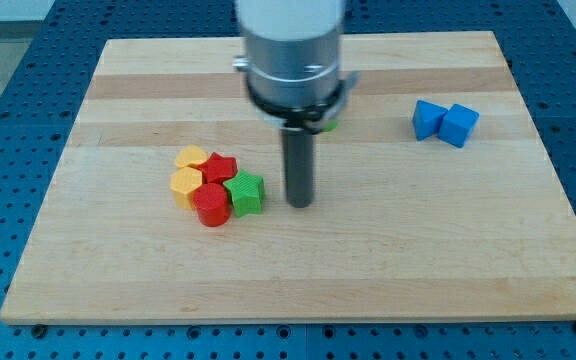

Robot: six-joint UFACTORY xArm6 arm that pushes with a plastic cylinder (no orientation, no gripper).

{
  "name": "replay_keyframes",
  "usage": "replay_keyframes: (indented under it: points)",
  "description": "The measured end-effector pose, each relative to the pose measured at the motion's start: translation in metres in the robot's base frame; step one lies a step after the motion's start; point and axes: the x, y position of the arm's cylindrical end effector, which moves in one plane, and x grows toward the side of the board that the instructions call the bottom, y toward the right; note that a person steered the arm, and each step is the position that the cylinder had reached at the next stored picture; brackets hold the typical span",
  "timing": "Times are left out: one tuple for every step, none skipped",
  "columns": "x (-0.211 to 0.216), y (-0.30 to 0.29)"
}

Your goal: Move the blue cube closer to the group of blocks

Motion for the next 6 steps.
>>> replay_keyframes:
  points:
    - [-0.010, 0.061]
    - [-0.011, 0.123]
    - [-0.023, 0.173]
    - [-0.044, 0.210]
    - [-0.067, 0.224]
    - [-0.092, 0.224]
